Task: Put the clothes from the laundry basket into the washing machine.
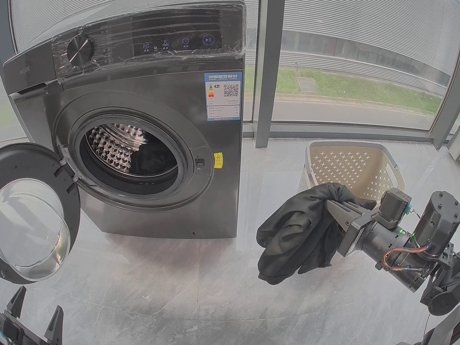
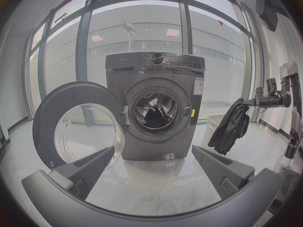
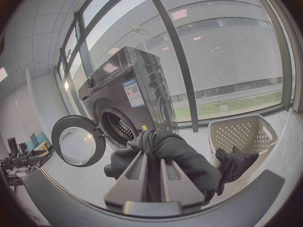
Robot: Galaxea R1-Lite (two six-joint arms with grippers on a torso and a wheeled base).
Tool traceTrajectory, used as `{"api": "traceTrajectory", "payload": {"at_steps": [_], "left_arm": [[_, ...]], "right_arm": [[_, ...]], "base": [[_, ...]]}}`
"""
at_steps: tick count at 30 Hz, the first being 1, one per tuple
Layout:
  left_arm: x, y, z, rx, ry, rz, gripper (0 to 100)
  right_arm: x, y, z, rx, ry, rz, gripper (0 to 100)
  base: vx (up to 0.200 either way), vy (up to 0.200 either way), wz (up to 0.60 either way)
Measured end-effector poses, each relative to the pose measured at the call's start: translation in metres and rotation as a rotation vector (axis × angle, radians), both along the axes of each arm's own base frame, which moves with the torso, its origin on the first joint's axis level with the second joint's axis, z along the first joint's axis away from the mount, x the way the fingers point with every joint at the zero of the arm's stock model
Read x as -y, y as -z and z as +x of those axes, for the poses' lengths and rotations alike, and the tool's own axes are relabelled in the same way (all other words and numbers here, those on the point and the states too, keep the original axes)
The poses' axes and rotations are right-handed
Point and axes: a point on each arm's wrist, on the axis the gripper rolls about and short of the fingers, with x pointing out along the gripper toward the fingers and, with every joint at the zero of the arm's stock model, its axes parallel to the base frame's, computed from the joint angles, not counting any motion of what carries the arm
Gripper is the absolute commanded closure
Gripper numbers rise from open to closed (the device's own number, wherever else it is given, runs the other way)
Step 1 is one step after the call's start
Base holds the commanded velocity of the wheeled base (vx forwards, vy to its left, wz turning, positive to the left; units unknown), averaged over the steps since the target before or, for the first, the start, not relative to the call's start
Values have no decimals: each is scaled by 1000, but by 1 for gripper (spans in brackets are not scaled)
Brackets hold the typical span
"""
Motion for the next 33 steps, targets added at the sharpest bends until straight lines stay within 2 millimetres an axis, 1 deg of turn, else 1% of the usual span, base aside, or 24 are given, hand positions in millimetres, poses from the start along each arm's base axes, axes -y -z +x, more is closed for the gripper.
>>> {"api": "traceTrajectory", "payload": {"at_steps": [13,22,28,33], "left_arm": [[0,0,0,0,1,-1,0],[0,0,0,-1,0,-1,0],[0,0,0,0,-2,0,0],[0,0,0,0,-1,0,0]], "right_arm": [[-2,3,1,-11,0,-6,100],[-1,4,0,-15,-2,-12,100],[0,6,0,-21,-4,-16,100],[1,7,-1,-24,-2,-18,100]], "base": [[0,200,0],[0,0,0],[-200,0,0],[0,0,0]]}}
